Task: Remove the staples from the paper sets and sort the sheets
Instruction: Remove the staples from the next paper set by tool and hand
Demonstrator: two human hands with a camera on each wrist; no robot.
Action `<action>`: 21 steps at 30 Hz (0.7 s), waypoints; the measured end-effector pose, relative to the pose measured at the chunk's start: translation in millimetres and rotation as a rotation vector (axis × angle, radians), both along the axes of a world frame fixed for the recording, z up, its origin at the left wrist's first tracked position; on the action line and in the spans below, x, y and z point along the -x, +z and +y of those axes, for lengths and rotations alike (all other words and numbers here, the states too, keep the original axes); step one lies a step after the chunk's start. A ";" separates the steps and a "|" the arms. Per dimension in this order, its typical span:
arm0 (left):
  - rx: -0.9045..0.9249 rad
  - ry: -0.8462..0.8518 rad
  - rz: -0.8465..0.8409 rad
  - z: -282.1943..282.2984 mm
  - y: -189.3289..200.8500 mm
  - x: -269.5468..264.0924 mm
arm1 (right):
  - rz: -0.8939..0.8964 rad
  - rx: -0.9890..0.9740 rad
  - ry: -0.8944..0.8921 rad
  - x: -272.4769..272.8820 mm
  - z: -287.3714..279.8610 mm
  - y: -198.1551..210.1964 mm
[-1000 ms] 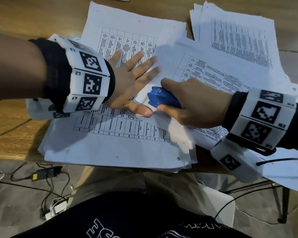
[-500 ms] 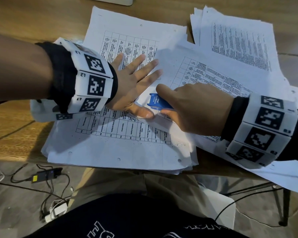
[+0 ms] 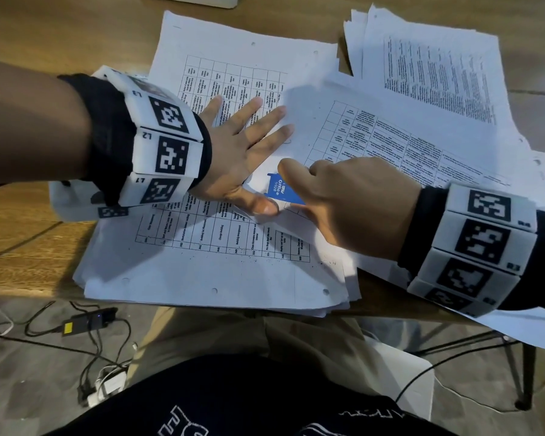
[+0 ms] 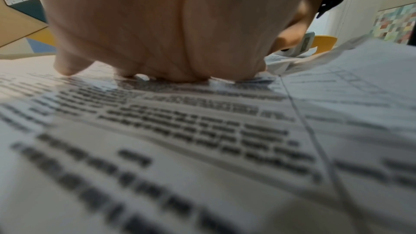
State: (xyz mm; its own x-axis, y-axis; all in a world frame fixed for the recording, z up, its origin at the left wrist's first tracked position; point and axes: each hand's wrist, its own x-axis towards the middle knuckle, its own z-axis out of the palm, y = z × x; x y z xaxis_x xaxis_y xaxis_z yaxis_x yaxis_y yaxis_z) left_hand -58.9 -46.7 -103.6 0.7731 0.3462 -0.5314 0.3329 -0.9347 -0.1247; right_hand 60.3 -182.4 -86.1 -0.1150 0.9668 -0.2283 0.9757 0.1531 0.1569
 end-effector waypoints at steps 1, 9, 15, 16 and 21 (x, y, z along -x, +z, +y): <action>0.001 -0.003 -0.003 0.1 0.1 -0.1 | 0.013 -0.005 0.003 -0.4 -0.5 -0.9; 0.020 -0.016 0.001 -0.1 3.6 0.7 | 0.381 0.062 -0.132 -19.2 9.9 7.8; 0.086 0.027 -0.029 -5.7 11.0 2.6 | 0.336 -0.110 -0.273 -59.6 23.9 15.9; 0.102 0.050 -0.048 -7.2 10.8 3.8 | 0.302 -0.129 -0.305 -68.1 25.9 15.3; 0.168 0.214 -0.219 -23.1 13.1 9.7 | 0.162 -0.198 -0.437 -103.8 32.3 9.9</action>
